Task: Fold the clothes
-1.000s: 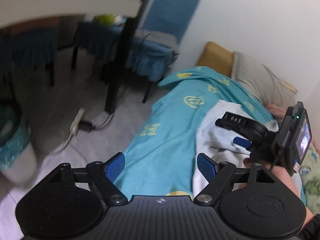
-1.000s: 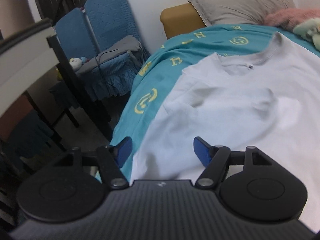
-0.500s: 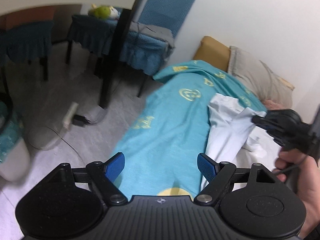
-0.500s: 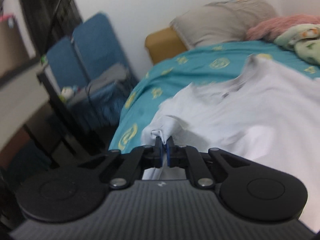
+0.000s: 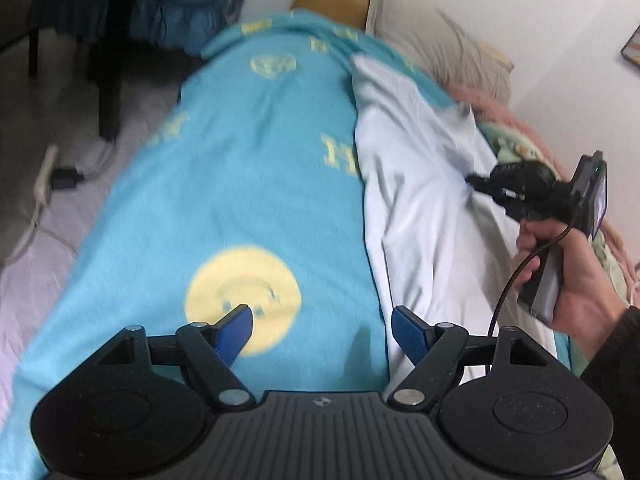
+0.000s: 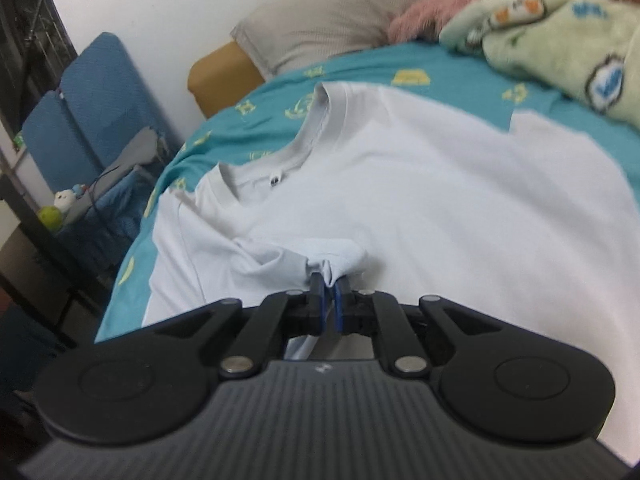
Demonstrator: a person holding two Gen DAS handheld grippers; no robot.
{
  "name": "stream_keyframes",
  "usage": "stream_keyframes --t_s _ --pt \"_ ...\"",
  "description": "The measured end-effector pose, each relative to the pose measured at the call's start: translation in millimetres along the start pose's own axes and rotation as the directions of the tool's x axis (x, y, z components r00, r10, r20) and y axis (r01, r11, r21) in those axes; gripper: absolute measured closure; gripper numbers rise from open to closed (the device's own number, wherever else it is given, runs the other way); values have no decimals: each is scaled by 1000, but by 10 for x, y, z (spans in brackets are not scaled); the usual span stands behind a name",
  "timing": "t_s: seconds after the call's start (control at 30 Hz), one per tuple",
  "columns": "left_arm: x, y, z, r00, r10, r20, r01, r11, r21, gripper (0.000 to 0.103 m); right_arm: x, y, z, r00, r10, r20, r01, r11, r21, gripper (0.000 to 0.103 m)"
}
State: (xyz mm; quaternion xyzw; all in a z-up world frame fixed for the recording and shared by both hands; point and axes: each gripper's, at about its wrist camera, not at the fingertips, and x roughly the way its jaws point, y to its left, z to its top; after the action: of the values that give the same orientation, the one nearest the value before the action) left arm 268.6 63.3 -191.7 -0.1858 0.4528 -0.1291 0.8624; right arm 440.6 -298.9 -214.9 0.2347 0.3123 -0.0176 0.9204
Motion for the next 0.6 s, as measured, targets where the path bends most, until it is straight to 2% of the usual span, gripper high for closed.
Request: stream_keyframes --t_s 0.07,0.1,0.13,0.17,0.2,0.27,0.33,0.53,0.6 --pt "-30 -11 -23 1000 -19 -10 19 1000 3 25 -70 -16 13 999 34 -37 -34 999 -1 83" --pt "-46 -20 -35 999 -27 -18 27 1000 6 25 -140 -5 25 997 49 -55 -49 999 -9 59" --pt "-64 -31 -54 999 -32 -28 33 999 10 25 -257 24 32 997 60 -55 -61 998 -23 26" --pt "-77 -50 -70 999 -35 -38 35 999 15 25 -404 63 38 997 67 -39 -69 997 -45 13" --pt "-83 -80 -84 998 -32 -48 33 999 24 24 -563 102 47 997 72 -21 -73 995 -71 8" --pt "-111 -134 -122 997 -24 -68 26 999 29 24 -920 182 57 996 89 4 -88 988 -125 9" --pt "-145 -178 -164 996 -15 -91 18 999 28 24 -1312 238 38 995 101 17 -98 988 -123 9" --pt "-338 -141 -323 985 33 -171 -38 999 -23 24 -2606 64 -373 985 152 79 -158 985 69 9" --pt "-390 -113 -362 979 33 -199 -44 998 -51 27 -2913 -5 -587 986 147 77 -154 984 88 9"
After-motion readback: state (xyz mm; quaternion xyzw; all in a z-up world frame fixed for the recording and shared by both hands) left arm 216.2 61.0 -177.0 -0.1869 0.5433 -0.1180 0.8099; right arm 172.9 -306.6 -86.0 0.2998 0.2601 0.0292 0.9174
